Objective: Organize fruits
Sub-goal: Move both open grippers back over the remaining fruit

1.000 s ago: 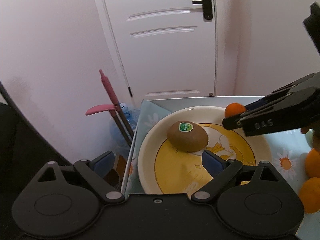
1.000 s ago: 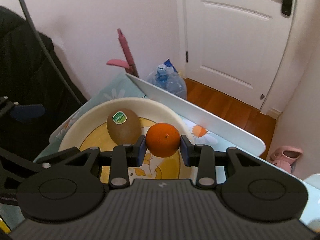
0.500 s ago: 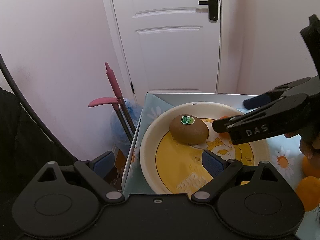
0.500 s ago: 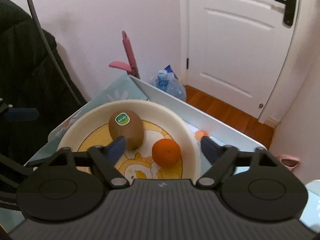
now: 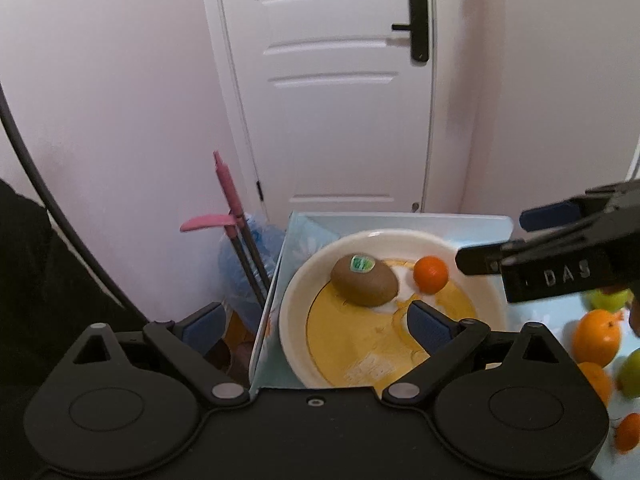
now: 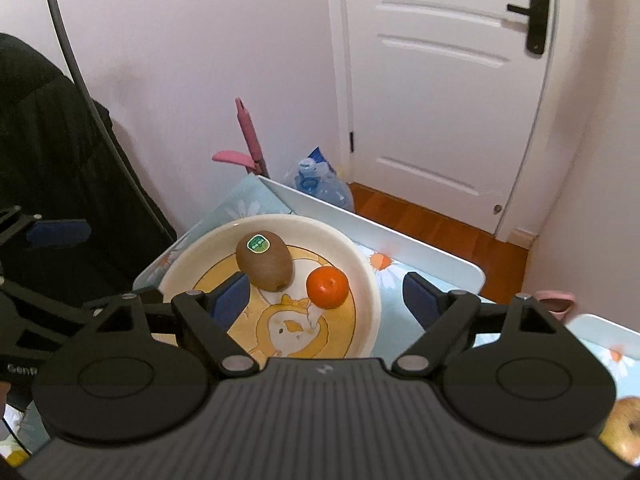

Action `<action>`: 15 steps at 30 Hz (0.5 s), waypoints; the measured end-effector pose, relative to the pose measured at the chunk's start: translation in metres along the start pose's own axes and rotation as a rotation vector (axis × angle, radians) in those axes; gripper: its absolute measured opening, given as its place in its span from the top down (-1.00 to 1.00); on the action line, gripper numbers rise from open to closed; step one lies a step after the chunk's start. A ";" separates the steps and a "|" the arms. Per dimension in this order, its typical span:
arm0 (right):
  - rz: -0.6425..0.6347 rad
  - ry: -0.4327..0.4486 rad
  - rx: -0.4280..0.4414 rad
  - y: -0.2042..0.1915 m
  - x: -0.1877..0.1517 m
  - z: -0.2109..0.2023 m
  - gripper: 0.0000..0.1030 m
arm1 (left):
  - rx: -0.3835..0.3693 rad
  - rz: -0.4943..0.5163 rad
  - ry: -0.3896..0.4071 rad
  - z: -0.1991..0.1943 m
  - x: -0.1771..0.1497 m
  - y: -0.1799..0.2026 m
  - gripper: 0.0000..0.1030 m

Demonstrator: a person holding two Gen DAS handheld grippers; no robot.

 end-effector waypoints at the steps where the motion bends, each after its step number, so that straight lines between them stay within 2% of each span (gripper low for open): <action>1: 0.005 0.006 -0.012 0.000 0.000 -0.007 -0.92 | -0.006 0.004 0.007 -0.003 0.002 0.001 -0.96; 8: 0.089 0.064 -0.099 0.011 -0.007 -0.057 -1.00 | -0.065 0.071 0.054 -0.026 0.012 0.019 -1.00; 15: 0.162 0.090 -0.192 0.048 -0.033 -0.113 -1.00 | -0.117 0.109 0.079 -0.048 0.013 0.041 -1.00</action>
Point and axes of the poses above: each gripper's, at about its wrist camera, not at the fingertips, and z roughly the way its jaws point, y to its right, x to its top, the point moved 7 cm from there along z, roughly the way its jaws point, and after that the axes turned 2 degrees about -z, right-handed, at the moved point
